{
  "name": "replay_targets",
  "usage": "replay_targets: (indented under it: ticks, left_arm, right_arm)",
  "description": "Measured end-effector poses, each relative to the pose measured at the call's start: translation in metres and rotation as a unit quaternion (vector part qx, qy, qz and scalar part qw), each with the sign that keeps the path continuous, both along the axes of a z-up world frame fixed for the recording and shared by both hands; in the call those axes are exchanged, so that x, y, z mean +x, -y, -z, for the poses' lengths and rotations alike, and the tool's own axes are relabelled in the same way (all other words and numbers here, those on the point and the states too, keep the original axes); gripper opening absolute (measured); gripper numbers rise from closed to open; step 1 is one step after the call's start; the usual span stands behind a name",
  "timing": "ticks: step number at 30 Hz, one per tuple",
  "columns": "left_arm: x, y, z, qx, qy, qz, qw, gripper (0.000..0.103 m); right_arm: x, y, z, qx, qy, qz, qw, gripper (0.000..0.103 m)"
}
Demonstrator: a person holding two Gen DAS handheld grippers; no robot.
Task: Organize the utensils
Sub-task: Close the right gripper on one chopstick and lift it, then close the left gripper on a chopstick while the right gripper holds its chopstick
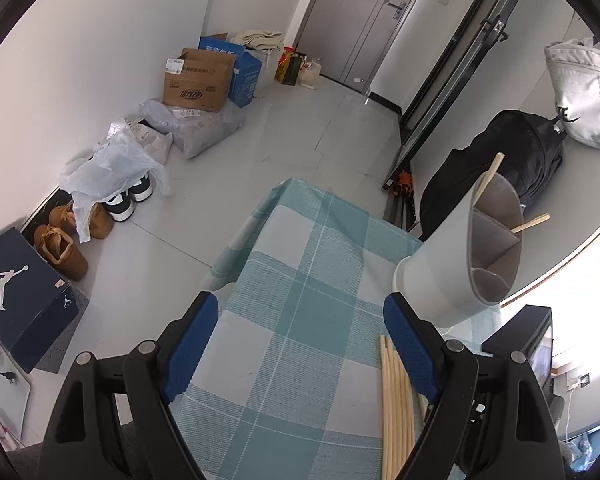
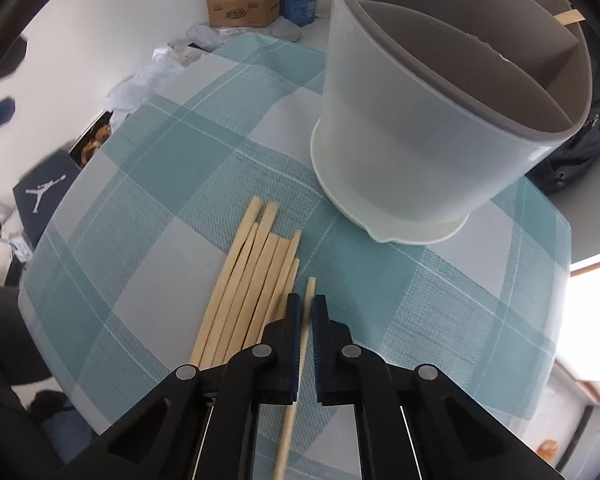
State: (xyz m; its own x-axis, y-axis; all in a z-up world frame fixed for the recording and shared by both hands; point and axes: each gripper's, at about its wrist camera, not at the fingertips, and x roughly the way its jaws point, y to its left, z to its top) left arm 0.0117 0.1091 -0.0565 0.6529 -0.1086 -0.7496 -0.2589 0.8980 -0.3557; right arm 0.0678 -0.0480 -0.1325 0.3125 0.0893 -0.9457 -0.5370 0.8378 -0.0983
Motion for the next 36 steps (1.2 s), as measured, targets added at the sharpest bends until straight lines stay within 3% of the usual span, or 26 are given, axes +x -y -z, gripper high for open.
replay_targets:
  ticks: [6,10,13,18,25,27,32,36]
  left_arm:
    - [0.007,0.011,0.015,0.007,-0.037,0.029,0.9989,0.082]
    - [0.013,0.032,0.029,0.009,-0.072,0.073,0.9947,0.082]
    - [0.019,0.052,0.044,0.014,-0.112,0.11,0.9875,0.082]
    - [0.024,0.064,0.053,0.037,-0.134,0.113,0.9838,0.082]
    - [0.028,0.081,0.069,0.063,-0.172,0.127,0.9748,0.081]
    - [0.028,0.087,0.068,0.085,-0.17,0.131,0.9729,0.082]
    - [0.029,0.096,0.07,0.126,-0.172,0.14,0.9671,0.082]
    - [0.033,0.092,0.072,0.114,-0.179,0.129,0.9687,0.082]
  right_arm:
    - [0.003,0.021,-0.018,0.072,0.013,0.031,0.997,0.003]
    - [0.002,0.047,-0.042,0.151,0.026,0.06,0.986,0.003]
    - [0.002,0.073,-0.055,0.223,0.029,0.086,0.971,0.003]
    - [0.003,0.108,-0.053,0.319,0.01,0.134,0.938,0.003]
    - [0.004,0.144,-0.041,0.404,-0.008,0.19,0.895,0.003]
    - [0.004,0.15,-0.042,0.419,-0.01,0.198,0.886,0.003]
    - [0.0,0.153,-0.058,0.426,0.013,0.187,0.885,0.003]
    - [-0.003,0.165,-0.065,0.426,0.024,0.179,0.887,0.003]
